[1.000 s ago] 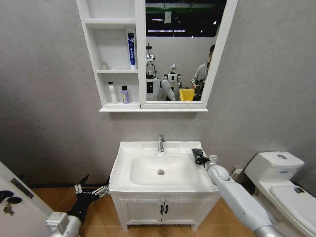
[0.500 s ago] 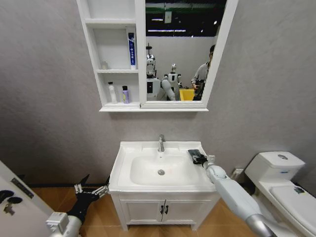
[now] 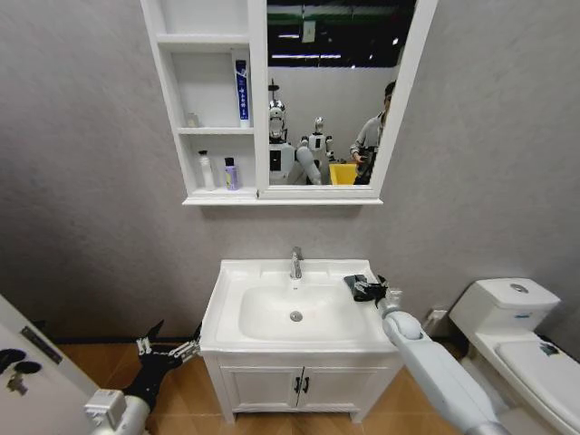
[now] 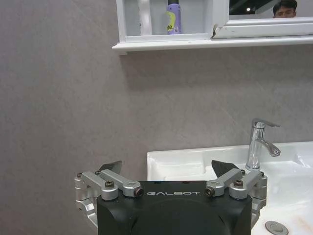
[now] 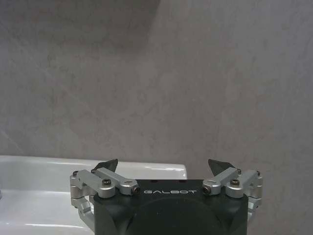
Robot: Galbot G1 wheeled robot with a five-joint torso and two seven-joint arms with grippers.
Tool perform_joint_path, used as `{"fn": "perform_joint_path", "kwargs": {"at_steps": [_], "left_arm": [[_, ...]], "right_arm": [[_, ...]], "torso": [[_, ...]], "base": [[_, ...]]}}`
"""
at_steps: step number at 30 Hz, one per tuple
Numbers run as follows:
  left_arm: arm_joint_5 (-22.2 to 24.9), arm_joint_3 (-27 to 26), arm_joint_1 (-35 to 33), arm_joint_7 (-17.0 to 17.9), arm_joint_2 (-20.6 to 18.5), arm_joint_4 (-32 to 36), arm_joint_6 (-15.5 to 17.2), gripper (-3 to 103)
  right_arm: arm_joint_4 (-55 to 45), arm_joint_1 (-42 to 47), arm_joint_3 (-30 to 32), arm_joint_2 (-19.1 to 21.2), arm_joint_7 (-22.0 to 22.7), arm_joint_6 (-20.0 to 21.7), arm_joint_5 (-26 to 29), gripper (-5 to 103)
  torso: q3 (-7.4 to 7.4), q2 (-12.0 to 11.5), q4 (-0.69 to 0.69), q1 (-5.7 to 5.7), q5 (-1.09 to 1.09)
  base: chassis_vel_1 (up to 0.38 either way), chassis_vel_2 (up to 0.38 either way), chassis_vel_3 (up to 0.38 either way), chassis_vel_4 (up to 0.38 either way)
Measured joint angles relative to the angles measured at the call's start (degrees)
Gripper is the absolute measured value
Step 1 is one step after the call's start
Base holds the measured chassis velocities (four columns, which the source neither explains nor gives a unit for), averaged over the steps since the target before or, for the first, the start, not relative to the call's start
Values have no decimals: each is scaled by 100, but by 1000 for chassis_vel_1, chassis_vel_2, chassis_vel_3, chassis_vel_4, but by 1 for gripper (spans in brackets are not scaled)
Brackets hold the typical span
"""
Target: Move facial cleanser and shampoo from washbasin to cabinet, then wipe washbasin with towel.
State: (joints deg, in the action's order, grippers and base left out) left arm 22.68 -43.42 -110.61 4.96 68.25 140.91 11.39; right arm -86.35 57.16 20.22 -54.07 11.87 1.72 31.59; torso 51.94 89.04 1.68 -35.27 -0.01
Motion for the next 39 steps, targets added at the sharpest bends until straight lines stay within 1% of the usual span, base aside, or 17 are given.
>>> {"fn": "perform_joint_path", "kwargs": {"at_steps": [2,3,4,5,6,9,10,12,13,15,16,18,19,22,24,33,39], "left_arm": [[0,1,0,-1,0,0,0,100],[0,1,0,-1,0,0,0,100],[0,0,1,0,0,0,0,100],[0,0,0,-1,0,0,0,100],[0,0,0,-1,0,0,0,100],[0,1,1,0,0,0,1,100],[0,1,1,0,0,0,1,100],[0,0,0,0,0,0,0,100],[0,0,0,0,0,0,0,100],[0,1,0,0,0,-1,1,100],[0,1,0,0,0,-1,1,100],[0,0,0,0,-1,0,0,100],[0,0,0,0,0,0,1,100],[0,1,1,0,0,0,1,100],[0,1,1,-1,0,0,1,100],[0,1,0,-1,0,0,0,100],[0,1,0,0,0,0,1,100]], "right_arm": [[-957,727,504,103,301,139,8,100],[-957,727,504,103,301,139,8,100],[-1397,1189,808,109,328,211,39,100],[-1797,1755,1224,69,297,240,56,100],[-1797,1755,1224,69,297,240,56,100],[-2744,3175,2388,-150,75,232,156,100],[-2744,3175,2388,-150,75,232,156,100],[-3338,4155,3053,-395,-265,92,162,100],[-3338,4155,3053,-395,-265,92,162,100],[-3819,5077,3676,-906,-777,-367,147,100],[-3819,5077,3676,-906,-777,-367,147,100],[-4047,5528,3919,-1344,-909,-621,174,100],[-4150,5713,3979,-1529,-928,-725,191,100],[-4252,5891,3988,-1691,-944,-829,171,100],[-4505,6185,3860,-1972,-947,-955,61,100],[-4927,6313,3533,-2119,-854,-835,-78,100],[-5275,6228,3111,-2193,-505,-479,-192,100]], "torso": [[-1,1,-3,0,-2],[-1,1,-3,0,-2],[-1,0,-4,0,-1],[-1,0,-2,0,1],[-1,0,-2,0,1],[-2,0,-1,1,1],[-2,0,-1,1,1],[-1,1,0,1,0],[-1,1,0,1,0],[-2,1,0,2,-2],[-2,1,0,2,-2],[-1,1,0,2,-1],[-1,1,-1,2,-1],[-1,1,-2,1,-1],[0,1,-1,1,-1],[0,0,-3,0,0],[0,0,-2,0,0]], "base": [[0,0,0,0],[0,0,0,0],[0,0,0,0],[0,0,0,0],[0,0,0,0],[0,0,0,0],[0,0,0,0],[0,0,0,0],[0,0,0,0],[0,0,0,0],[0,0,0,0],[0,0,0,0],[0,0,0,0],[0,0,0,0],[0,0,0,0],[0,0,0,0],[0,0,0,0]]}}
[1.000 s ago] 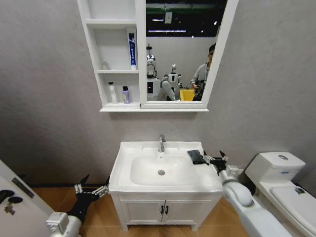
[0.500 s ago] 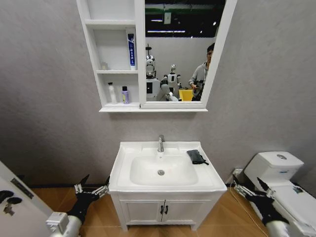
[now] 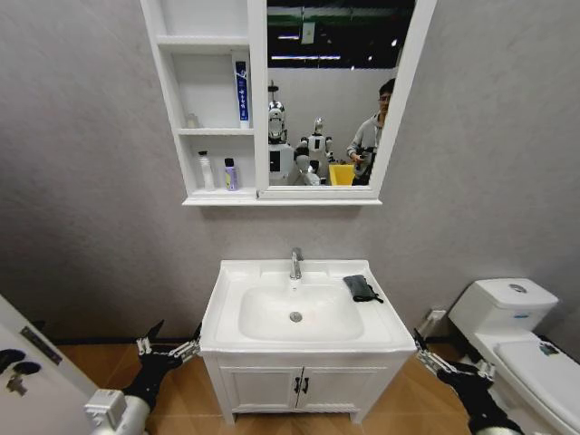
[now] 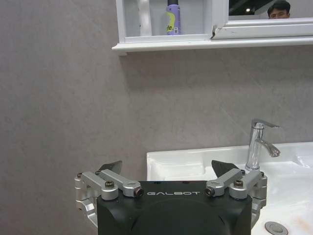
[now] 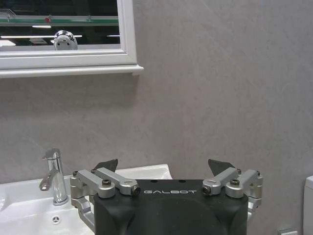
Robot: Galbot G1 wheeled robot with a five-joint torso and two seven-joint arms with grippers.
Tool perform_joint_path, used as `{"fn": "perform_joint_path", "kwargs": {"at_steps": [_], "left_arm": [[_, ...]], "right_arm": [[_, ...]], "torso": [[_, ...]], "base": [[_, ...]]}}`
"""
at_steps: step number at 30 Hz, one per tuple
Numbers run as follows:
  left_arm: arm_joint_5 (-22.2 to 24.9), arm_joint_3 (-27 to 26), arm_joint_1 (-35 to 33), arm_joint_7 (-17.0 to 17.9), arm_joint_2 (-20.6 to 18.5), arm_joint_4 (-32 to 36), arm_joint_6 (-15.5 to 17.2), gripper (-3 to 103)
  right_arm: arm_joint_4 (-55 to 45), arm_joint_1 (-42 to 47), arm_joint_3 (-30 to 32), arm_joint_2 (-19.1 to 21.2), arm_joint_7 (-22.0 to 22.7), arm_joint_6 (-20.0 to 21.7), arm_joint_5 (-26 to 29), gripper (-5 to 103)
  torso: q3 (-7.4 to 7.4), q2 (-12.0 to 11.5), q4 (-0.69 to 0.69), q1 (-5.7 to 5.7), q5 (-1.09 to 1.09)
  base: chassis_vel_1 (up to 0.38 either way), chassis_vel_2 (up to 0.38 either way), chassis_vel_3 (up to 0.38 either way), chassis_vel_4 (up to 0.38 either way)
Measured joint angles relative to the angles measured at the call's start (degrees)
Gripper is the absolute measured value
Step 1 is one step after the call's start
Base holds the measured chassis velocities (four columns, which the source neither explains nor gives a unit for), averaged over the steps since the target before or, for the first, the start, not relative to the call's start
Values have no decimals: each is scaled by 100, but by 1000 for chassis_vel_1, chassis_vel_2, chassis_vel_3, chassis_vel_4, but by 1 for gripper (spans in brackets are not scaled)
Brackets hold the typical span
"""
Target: Move facial cleanser and shampoo from washbasin to cabinet, then wipe washbasin with towel.
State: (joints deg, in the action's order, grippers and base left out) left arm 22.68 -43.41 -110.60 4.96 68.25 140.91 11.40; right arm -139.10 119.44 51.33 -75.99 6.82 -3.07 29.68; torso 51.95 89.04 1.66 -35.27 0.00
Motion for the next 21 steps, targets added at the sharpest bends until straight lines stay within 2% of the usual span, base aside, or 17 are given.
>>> {"fn": "perform_joint_path", "kwargs": {"at_steps": [5,21], "left_arm": [[0,0,0,0,0,0,0,100],[0,0,0,0,0,0,0,100]], "right_arm": [[-216,-102,-229,4,144,232,-137,100],[-211,-124,-243,16,153,248,-147,100]], "torso": [[0,-1,0,0,0],[0,0,0,0,0]], "base": [[0,0,0,0],[0,0,0,0]]}}
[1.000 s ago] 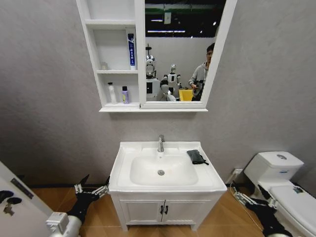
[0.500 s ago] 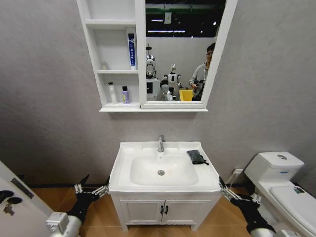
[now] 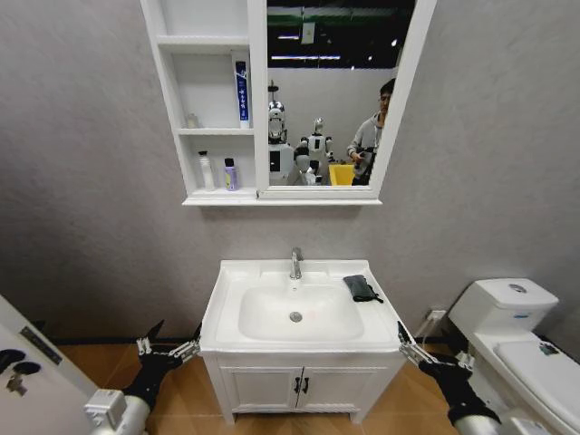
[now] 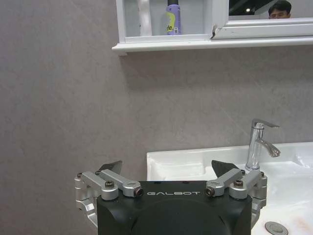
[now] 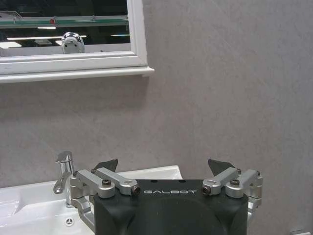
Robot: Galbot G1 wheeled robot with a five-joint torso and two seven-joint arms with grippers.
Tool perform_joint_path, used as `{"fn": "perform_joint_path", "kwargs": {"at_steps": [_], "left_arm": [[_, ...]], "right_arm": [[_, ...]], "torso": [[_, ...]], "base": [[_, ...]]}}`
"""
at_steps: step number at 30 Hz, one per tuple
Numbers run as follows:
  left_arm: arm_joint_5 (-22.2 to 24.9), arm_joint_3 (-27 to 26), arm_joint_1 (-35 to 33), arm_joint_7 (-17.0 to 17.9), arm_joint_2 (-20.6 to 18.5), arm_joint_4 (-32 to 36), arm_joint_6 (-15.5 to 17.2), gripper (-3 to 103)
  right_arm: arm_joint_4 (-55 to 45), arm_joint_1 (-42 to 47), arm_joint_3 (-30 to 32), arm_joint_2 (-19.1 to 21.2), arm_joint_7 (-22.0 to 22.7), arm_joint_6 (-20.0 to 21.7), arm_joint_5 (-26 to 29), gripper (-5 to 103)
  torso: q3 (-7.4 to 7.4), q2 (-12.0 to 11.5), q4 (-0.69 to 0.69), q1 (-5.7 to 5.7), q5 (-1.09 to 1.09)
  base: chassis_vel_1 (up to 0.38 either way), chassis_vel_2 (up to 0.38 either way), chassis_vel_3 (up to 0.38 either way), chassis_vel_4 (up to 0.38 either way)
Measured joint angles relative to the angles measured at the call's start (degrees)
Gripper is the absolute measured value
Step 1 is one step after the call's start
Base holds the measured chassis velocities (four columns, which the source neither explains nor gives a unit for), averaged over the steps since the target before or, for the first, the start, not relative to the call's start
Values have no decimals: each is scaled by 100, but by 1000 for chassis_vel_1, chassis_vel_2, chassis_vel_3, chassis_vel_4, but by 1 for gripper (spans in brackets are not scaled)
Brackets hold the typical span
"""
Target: Move facial cleanser and shampoo from washbasin to cabinet, then wipe washbasin with towel.
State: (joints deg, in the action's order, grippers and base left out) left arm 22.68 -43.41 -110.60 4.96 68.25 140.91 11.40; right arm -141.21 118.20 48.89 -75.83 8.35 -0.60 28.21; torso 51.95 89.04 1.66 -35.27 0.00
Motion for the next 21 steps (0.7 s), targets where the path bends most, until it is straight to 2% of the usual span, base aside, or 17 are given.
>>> {"fn": "perform_joint_path", "kwargs": {"at_steps": [21], "left_arm": [[0,0,0,0,0,0,0,100]], "right_arm": [[17,-4,8,2,-2,-4,6,100]], "torso": [[0,0,0,-1,0]], "base": [[0,0,0,0]]}}
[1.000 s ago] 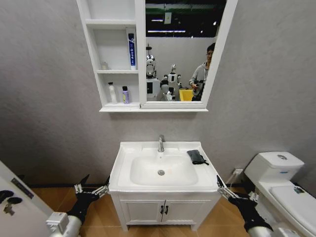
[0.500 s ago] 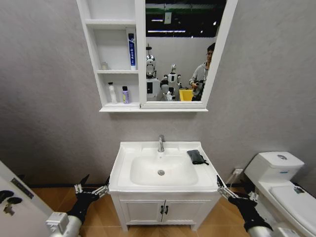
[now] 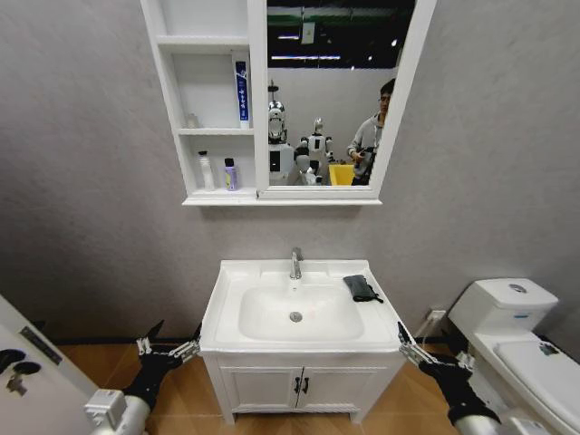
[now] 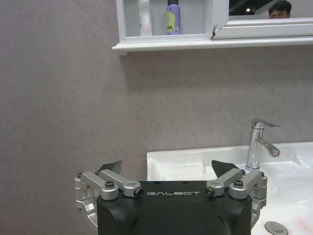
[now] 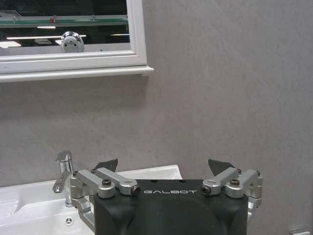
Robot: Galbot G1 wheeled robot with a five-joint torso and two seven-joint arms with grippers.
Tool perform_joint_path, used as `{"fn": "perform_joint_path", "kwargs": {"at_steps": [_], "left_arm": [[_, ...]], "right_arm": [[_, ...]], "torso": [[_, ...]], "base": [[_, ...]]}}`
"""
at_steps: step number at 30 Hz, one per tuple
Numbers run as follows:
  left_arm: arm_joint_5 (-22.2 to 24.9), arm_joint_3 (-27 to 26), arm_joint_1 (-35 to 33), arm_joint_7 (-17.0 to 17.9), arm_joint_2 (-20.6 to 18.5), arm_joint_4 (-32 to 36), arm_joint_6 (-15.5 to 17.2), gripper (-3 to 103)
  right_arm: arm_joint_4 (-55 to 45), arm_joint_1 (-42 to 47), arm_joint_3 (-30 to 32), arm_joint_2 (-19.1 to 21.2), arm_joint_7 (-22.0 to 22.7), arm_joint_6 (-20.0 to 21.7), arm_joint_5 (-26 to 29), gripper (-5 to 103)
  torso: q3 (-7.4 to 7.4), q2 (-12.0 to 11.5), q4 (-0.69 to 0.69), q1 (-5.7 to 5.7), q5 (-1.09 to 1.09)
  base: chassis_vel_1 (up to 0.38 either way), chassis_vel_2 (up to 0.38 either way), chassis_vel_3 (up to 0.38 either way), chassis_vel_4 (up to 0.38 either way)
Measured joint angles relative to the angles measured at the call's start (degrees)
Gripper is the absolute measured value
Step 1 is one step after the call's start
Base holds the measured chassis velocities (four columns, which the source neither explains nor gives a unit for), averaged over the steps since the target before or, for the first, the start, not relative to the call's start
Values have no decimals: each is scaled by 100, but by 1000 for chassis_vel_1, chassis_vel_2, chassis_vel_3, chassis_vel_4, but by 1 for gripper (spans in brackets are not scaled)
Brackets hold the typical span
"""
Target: Move facial cleanser and shampoo from washbasin to cabinet, then wipe washbasin with towel.
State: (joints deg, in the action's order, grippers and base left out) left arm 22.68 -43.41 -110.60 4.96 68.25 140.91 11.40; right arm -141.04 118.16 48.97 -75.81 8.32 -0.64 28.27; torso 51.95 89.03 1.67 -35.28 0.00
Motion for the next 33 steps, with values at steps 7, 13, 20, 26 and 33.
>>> {"fn": "perform_joint_path", "kwargs": {"at_steps": [7,13,20,26,33], "left_arm": [[0,0,0,0,0,0,0,100],[0,0,0,0,0,0,0,100],[0,0,0,0,0,0,0,100],[-1,0,0,0,0,0,0,100],[-1,0,-1,0,0,1,0,100]], "right_arm": [[3,-1,0,0,-3,-3,3,100],[4,-1,1,0,-4,-6,4,100],[4,-1,1,1,-5,-8,4,100],[4,-1,2,1,-5,-8,5,100],[5,-1,2,1,-5,-8,4,100]], "torso": [[1,-1,-1,-3,0],[0,0,0,0,0],[0,0,0,1,3],[0,0,0,1,3],[1,1,0,1,8]], "base": [[68,-58,-57,64],[182,-176,-169,159],[243,-250,-241,235],[322,-308,-305,310],[368,-358,-374,354]]}}
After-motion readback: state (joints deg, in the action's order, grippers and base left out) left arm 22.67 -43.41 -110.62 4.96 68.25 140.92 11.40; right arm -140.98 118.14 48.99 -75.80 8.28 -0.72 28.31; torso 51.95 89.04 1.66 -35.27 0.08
